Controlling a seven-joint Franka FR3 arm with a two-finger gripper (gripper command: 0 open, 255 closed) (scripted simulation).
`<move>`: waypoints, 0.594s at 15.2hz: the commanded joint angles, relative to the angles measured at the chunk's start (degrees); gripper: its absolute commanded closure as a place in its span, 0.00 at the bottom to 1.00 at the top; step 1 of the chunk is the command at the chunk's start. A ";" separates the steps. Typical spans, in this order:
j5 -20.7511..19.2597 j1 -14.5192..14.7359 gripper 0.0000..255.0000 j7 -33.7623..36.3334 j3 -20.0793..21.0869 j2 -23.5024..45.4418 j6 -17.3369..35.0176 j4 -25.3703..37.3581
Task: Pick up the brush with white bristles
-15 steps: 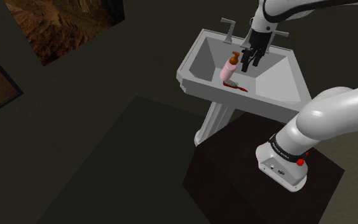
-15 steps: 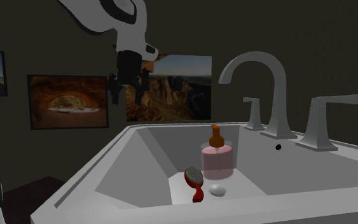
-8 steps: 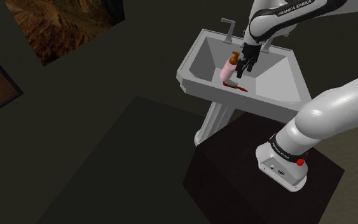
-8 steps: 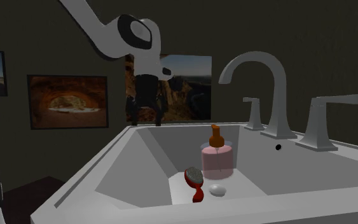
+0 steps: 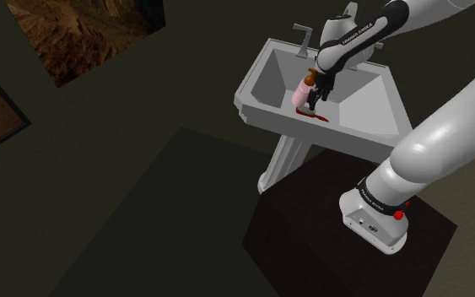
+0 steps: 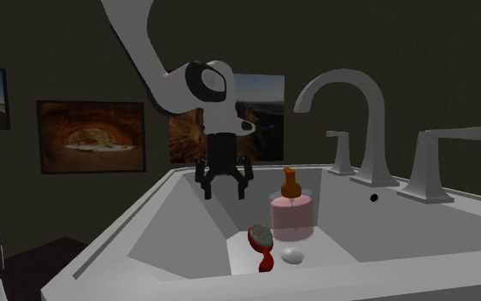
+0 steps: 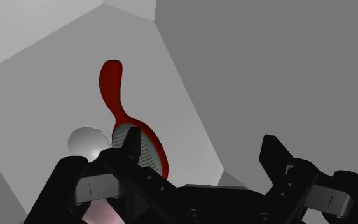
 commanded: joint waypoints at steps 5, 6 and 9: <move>-1.07 -1.81 0.00 -1.82 -1.43 14.08 8.86 6.84; -1.13 -2.17 0.00 -2.13 -1.59 16.36 10.08 8.18; -1.18 -3.08 0.00 -2.80 -1.81 21.47 12.55 11.46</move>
